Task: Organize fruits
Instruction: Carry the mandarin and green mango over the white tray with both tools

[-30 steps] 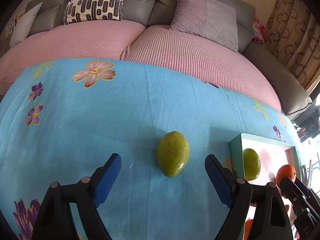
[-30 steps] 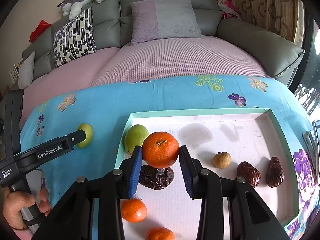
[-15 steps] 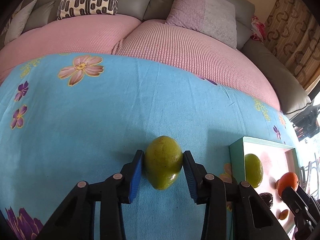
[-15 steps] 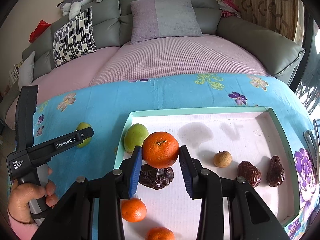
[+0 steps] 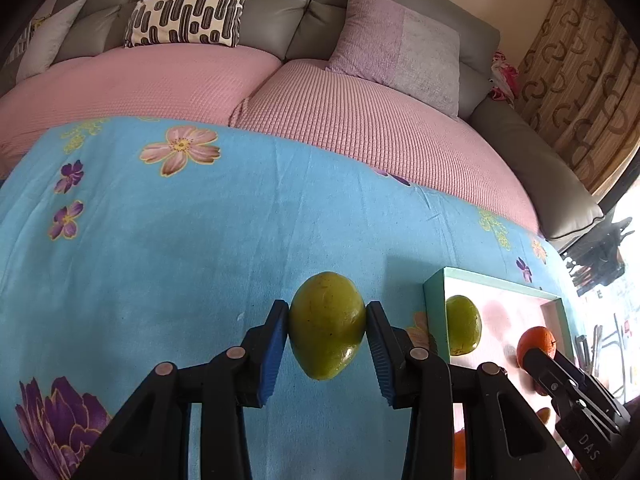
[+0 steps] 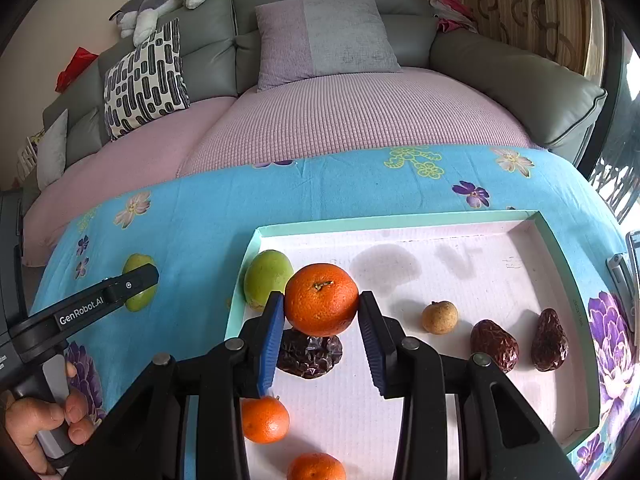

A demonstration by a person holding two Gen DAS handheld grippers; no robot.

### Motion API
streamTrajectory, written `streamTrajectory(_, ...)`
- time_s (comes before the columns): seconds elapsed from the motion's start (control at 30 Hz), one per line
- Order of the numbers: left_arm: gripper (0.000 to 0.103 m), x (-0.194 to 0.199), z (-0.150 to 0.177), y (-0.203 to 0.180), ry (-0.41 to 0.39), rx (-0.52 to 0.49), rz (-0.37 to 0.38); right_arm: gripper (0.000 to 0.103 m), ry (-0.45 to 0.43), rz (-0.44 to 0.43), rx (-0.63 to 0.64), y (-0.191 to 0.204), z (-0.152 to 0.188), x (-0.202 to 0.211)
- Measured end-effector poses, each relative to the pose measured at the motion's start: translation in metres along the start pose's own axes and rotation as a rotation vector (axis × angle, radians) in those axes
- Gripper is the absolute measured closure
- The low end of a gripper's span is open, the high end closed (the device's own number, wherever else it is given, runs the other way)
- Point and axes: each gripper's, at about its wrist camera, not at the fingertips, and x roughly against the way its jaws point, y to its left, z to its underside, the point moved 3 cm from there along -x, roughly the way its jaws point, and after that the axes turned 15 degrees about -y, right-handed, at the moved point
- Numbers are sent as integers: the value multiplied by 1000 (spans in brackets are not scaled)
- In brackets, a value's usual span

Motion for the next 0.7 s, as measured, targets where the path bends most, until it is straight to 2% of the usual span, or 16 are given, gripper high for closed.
streamTrajectory(0.43,61,40,3,-36,-51,-56,57,64,-8,-8,-32,-11,-2,5)
streamTrajectory(0.7,61,37,12,-70,-26,-116,132,64,-48,103,-119,-62,-7,18)
